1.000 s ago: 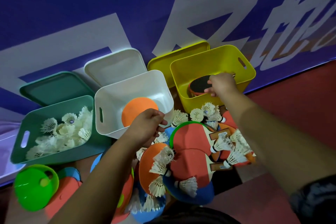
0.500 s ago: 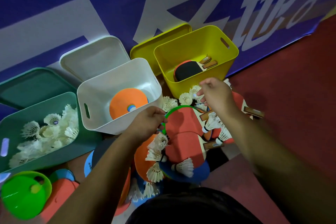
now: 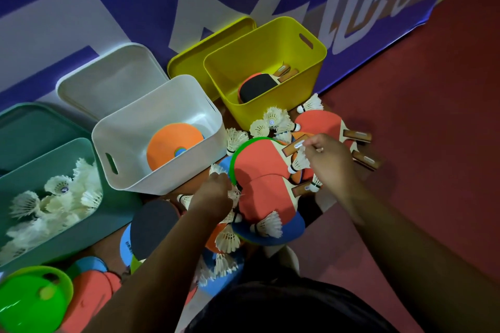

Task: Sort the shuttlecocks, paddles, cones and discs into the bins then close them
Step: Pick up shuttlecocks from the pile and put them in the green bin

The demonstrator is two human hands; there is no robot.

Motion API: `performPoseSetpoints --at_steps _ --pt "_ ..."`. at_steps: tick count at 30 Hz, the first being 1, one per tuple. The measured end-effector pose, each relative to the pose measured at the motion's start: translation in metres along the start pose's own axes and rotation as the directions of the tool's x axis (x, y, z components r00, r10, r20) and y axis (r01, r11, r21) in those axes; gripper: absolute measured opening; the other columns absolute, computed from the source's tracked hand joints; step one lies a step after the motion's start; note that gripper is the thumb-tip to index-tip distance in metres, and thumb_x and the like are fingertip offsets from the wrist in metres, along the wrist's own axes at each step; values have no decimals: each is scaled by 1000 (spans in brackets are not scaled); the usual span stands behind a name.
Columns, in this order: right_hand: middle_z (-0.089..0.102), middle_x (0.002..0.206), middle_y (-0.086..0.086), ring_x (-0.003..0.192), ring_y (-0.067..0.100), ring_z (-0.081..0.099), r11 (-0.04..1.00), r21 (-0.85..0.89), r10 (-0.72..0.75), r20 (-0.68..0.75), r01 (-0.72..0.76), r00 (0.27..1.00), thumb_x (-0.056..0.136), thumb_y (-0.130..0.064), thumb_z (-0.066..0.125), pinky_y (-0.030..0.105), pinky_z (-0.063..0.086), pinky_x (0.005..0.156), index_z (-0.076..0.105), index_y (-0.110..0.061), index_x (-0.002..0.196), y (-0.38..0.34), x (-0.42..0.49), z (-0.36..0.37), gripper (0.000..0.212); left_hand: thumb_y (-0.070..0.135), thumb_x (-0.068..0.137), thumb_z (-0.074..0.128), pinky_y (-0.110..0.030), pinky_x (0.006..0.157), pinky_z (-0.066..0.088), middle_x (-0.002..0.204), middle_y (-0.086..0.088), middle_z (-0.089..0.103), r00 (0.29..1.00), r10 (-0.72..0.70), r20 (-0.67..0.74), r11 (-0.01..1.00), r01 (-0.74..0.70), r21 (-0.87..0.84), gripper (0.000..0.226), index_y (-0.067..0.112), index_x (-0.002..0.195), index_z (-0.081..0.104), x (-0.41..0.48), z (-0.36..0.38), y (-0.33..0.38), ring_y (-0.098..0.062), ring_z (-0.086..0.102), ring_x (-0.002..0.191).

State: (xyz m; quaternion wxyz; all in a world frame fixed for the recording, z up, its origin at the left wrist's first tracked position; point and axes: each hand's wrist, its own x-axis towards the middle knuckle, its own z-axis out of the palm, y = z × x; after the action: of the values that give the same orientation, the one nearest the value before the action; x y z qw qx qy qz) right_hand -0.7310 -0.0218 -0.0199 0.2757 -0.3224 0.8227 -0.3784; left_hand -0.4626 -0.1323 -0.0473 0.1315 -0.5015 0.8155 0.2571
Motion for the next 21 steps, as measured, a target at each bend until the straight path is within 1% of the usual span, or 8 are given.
performPoseSetpoints --at_steps 4,7,10,12,14,17,19,21 --pt "72 98 -16 87 10 70 996 85 26 -77 -19 997 98 -27 57 31 53 77 72 -33 95 4 -5 -7 16 13 91 67 -28 79 40 112 -5 62 998 -27 -54 1000 27 -7 18 27 98 58 2 2 -7 -23 58 100" --pt "72 100 -11 89 13 70 992 123 11 -154 8 988 97 -23 59 31 52 80 73 -30 98 10 -5 -14 16 5 89 61 -28 81 44 111 -5 67 995 -65 -77 998 64 -22 23 25 100 67 4 0 -9 -26 63 105" --pt "71 103 -6 95 15 66 992 127 32 -263 1 964 95 -14 63 30 50 84 75 -23 101 20 -6 -23 16 4 89 59 -30 80 51 107 0 72 990 -83 -114 996 79 -36 29 31 96 69 3 -4 -9 -23 65 98" --pt "68 110 -2 103 18 64 997 79 33 -302 -10 953 92 -20 63 37 53 91 75 -18 105 32 -5 -28 17 7 88 58 -34 80 56 102 4 72 986 -92 -142 995 87 -41 29 35 86 64 1 -6 -8 -21 65 92" --pt "63 119 2 108 20 61 996 11 89 -237 -89 967 92 -33 63 37 50 95 73 -20 114 44 -6 -31 27 8 89 58 -38 80 59 99 5 71 979 -100 -179 994 90 -65 27 35 83 62 0 -9 -7 -20 65 89" --pt "56 133 4 115 21 58 977 -8 213 -78 -215 974 98 -49 61 36 47 99 65 -29 132 55 -12 -30 39 7 90 55 -36 72 57 99 3 69 967 -104 -234 992 85 -90 25 31 90 65 0 -13 -2 -21 64 87" --pt "55 127 -3 116 18 58 982 -3 189 -25 -189 982 99 -54 61 35 46 95 61 -31 137 57 -21 -28 45 8 91 56 -35 71 55 102 2 68 958 -80 -276 994 55 -96 23 30 93 65 3 -16 2 -22 64 89" --pt "59 117 -7 109 14 59 991 -29 131 -18 -132 991 96 -51 68 30 42 87 59 -28 138 58 -25 -26 49 10 92 58 -34 73 52 103 2 69 948 -55 -314 994 23 -105 21 30 93 65 4 -19 5 -23 64 92"
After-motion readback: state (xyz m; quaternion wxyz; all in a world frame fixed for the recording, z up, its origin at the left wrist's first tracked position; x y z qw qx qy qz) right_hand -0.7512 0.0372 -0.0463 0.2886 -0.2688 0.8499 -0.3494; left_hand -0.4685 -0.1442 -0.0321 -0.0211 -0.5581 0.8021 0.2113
